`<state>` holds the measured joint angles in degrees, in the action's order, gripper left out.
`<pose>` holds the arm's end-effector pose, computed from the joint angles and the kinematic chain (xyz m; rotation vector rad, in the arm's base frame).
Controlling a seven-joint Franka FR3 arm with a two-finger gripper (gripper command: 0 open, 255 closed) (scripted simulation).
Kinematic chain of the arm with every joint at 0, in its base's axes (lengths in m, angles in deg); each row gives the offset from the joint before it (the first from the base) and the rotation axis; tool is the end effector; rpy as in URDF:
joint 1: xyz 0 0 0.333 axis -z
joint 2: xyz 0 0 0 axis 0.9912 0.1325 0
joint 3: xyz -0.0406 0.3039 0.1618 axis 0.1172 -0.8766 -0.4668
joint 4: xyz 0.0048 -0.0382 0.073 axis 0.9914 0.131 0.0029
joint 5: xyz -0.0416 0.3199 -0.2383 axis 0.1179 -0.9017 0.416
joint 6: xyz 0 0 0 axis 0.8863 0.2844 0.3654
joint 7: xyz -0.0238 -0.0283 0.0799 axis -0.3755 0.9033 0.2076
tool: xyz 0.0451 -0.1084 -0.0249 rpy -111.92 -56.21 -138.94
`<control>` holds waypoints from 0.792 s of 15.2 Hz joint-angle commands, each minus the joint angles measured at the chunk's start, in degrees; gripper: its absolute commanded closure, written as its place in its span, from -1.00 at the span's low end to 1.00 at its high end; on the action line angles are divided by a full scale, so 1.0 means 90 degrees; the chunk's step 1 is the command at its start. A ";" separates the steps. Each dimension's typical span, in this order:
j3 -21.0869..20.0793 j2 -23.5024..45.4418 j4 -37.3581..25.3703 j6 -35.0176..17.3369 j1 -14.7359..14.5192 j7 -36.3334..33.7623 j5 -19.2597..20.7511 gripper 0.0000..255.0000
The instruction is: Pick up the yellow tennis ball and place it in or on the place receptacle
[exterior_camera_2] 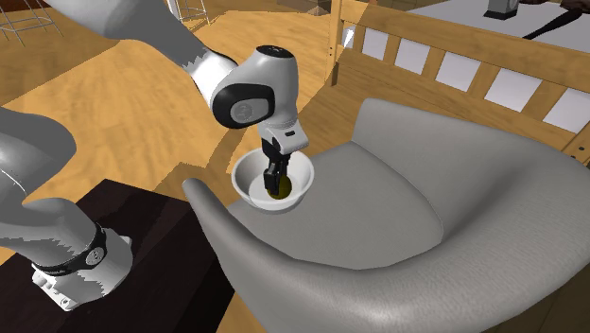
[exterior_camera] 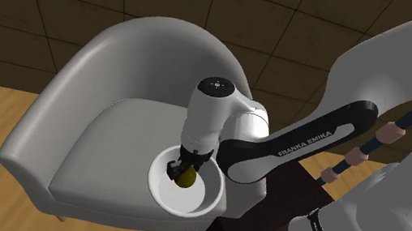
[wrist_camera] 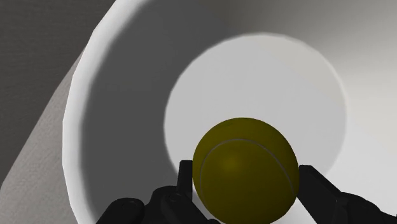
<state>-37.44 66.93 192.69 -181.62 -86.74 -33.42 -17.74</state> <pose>0.3628 0.3241 0.2813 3.1123 0.0776 -0.0247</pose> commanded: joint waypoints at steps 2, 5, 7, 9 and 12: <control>-0.0001 0.0005 0.0004 0.0000 -0.0001 0.0000 0.0000 1.00; -0.0001 0.0008 0.0002 0.0000 -0.0002 -0.0002 0.0002 1.00; 0.0000 0.0011 0.0000 -0.0001 -0.0003 -0.0006 0.0005 1.00; -0.0001 0.0005 0.0004 -0.0001 -0.0001 0.0000 0.0000 1.00; -0.0052 -0.0272 -0.0038 0.0253 0.0026 0.0211 -0.0291 1.00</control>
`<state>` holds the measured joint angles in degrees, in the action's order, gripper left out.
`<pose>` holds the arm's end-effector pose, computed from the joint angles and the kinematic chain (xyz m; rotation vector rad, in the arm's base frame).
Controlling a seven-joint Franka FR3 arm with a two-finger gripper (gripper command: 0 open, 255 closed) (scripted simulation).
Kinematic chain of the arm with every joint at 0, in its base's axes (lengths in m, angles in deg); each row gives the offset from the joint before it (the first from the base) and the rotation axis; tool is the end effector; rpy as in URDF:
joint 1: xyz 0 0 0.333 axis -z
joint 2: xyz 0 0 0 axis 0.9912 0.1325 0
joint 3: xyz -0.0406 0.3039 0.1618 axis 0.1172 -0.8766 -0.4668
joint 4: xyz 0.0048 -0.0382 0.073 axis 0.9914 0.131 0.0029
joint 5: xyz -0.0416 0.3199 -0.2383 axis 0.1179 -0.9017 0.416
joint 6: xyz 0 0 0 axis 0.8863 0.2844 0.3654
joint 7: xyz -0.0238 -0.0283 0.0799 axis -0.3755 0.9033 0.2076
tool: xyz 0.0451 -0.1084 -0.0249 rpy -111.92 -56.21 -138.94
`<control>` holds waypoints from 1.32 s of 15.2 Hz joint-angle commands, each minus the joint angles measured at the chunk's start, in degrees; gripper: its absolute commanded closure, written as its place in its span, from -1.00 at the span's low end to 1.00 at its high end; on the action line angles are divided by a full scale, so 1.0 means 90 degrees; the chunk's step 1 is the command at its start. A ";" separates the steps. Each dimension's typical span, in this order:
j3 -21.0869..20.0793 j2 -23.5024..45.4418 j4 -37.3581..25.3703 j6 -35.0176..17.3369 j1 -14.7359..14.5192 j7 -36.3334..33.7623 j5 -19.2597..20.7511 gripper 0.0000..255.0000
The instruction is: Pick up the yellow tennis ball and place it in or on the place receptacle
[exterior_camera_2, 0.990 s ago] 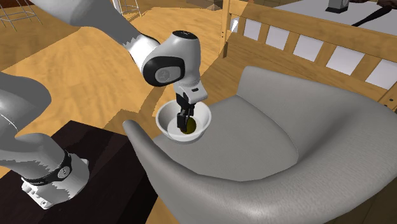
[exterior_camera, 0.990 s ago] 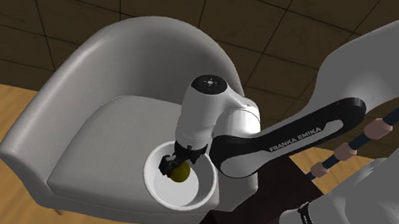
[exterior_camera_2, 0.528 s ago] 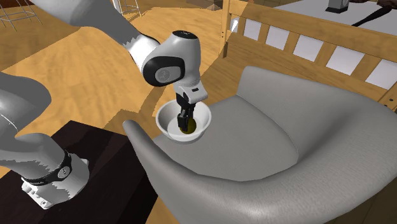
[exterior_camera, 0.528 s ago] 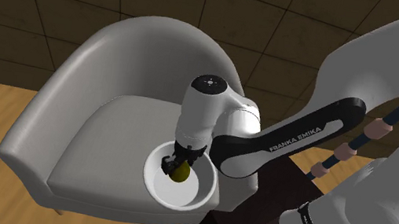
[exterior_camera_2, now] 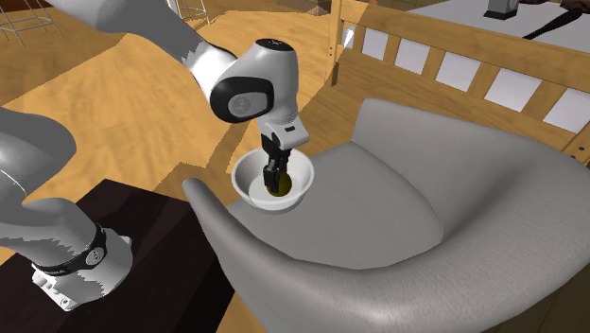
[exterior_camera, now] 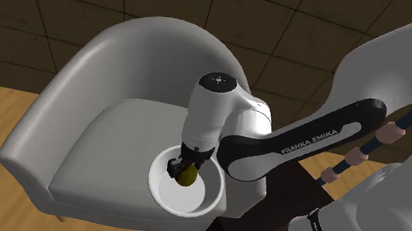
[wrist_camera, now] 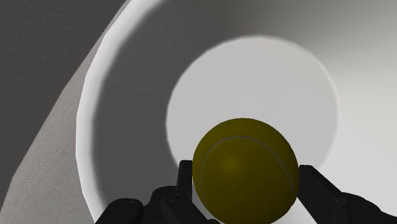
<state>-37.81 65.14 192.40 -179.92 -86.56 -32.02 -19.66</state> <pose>0.3620 0.3242 0.2929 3.1119 0.0783 -0.0259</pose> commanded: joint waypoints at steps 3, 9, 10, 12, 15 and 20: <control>-0.0032 -0.0338 -0.0064 0.0327 0.0013 0.0243 -0.0333 1.00; -0.0006 -0.0817 -0.0225 0.0872 -0.0008 0.0547 -0.0738 1.00; 0.0004 -0.0890 -0.0258 0.0964 -0.0014 0.0589 -0.0793 1.00; 0.0028 -0.1030 -0.0326 0.1149 -0.0025 0.0666 -0.0892 1.00; 0.0070 -0.1225 -0.0440 0.1426 -0.0043 0.0766 -0.1017 1.00; 0.0149 -0.1509 -0.0658 0.1888 -0.0070 0.0897 -0.1174 1.00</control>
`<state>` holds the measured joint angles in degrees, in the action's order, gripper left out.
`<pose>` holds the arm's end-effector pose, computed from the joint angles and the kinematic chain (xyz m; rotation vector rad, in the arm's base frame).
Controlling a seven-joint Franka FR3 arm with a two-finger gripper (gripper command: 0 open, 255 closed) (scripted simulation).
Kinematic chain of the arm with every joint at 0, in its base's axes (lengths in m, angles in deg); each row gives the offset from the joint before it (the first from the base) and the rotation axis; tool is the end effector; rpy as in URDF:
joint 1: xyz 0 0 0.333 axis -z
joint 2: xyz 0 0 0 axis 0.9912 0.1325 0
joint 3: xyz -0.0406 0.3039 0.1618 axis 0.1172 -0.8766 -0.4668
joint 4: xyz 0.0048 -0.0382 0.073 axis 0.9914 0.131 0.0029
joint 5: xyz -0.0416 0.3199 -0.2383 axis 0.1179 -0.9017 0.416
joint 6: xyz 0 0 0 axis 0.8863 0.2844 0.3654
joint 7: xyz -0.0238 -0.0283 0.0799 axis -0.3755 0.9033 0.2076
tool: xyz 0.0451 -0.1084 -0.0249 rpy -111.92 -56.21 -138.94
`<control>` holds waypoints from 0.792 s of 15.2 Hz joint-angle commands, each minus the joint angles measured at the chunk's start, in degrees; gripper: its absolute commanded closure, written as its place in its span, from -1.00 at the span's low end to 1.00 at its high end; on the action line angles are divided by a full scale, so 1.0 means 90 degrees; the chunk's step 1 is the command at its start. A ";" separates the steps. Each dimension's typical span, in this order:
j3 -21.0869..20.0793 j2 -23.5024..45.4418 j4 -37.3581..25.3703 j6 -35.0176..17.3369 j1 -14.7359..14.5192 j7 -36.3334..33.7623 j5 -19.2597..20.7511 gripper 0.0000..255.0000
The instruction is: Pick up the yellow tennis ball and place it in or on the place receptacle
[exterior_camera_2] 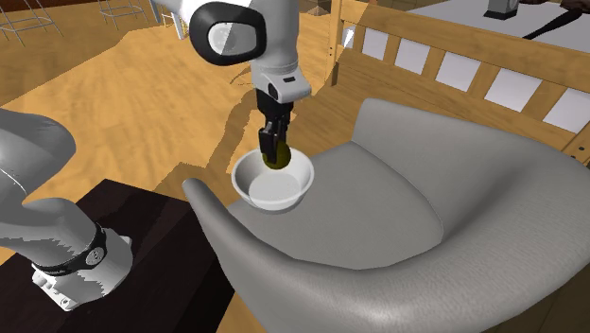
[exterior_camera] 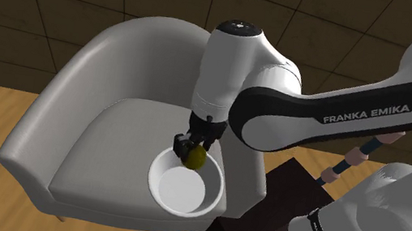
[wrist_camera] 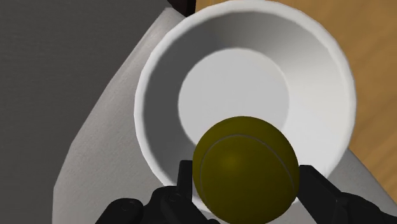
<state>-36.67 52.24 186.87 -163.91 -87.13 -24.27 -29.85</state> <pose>0.3570 0.3244 0.3974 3.1117 0.0781 -0.0264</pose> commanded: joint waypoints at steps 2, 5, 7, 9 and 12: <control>0.0056 -0.0175 -0.0140 0.0294 -0.0015 0.0079 -0.0089 1.00; 0.0105 -0.0308 -0.0292 0.0563 -0.0025 0.0132 -0.0146 1.00; 0.0044 -0.0569 -0.0380 0.0870 -0.0158 0.0014 -0.0311 1.00; 0.0016 -0.0581 -0.0343 0.0840 -0.0184 -0.0024 -0.0330 1.00; -0.0040 -0.0459 -0.0178 0.0566 -0.0174 -0.0068 -0.0288 1.00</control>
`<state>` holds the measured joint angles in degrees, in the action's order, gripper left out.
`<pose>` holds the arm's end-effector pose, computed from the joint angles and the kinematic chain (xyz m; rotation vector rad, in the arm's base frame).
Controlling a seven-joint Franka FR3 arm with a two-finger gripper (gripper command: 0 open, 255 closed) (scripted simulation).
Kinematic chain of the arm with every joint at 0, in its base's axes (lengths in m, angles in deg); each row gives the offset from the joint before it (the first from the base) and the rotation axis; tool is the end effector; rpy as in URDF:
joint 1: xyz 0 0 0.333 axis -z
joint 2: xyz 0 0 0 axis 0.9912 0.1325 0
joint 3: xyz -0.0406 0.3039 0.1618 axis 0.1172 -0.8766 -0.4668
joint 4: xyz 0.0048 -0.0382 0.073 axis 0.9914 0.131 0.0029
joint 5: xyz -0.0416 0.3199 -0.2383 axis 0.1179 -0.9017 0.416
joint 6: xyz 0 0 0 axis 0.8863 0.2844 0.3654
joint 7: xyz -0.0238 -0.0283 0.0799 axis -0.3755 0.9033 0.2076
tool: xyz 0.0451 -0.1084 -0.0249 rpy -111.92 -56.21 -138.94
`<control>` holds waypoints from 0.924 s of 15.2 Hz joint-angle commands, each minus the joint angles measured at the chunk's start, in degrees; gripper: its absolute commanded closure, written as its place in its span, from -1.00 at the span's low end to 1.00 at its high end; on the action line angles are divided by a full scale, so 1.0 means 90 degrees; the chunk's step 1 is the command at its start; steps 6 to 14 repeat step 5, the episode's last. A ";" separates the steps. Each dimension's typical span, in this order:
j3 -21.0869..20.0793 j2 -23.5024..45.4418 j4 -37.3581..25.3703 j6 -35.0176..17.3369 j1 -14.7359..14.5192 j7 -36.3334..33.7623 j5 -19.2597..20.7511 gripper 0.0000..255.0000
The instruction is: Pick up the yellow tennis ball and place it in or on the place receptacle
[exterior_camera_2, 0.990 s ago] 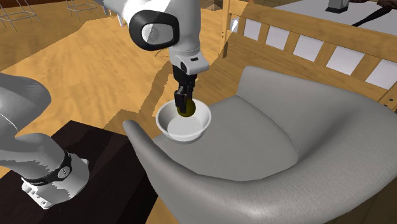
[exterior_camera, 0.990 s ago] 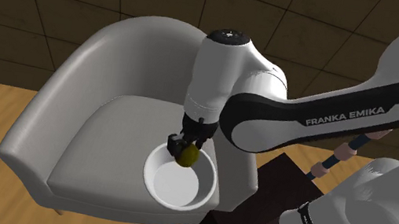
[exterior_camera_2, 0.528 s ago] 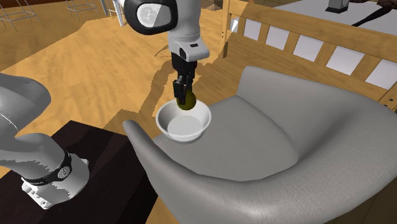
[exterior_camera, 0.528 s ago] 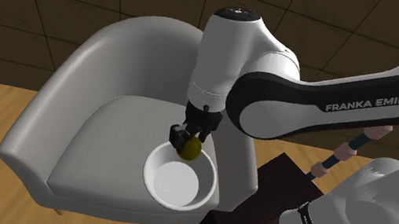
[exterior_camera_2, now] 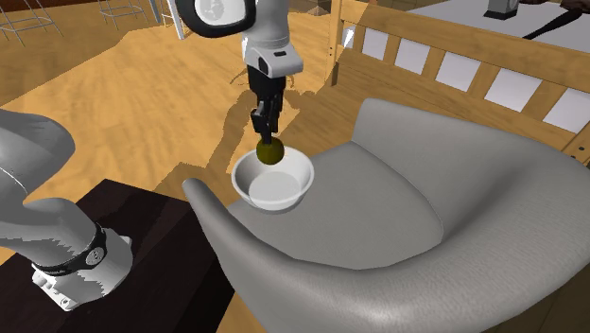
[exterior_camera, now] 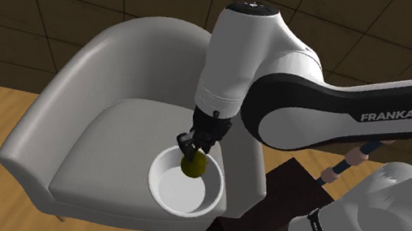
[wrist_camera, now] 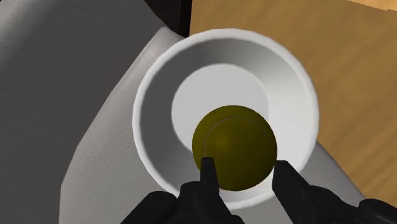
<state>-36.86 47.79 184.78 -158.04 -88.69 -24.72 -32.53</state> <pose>0.3350 0.3369 0.4343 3.1117 0.0783 -0.0267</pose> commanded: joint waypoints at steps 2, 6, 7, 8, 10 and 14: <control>-0.0058 0.0124 0.0158 -0.0270 0.0009 -0.0053 0.0045 1.00; -0.0117 0.0274 0.0305 -0.0549 0.0026 -0.0114 0.0111 1.00; -0.0117 0.0274 0.0305 -0.0549 0.0026 -0.0114 0.0111 1.00; -0.0117 0.0274 0.0305 -0.0549 0.0026 -0.0114 0.0111 1.00; -0.0117 0.0274 0.0305 -0.0549 0.0026 -0.0114 0.0111 1.00; -0.0117 0.0274 0.0305 -0.0549 0.0026 -0.0114 0.0111 1.00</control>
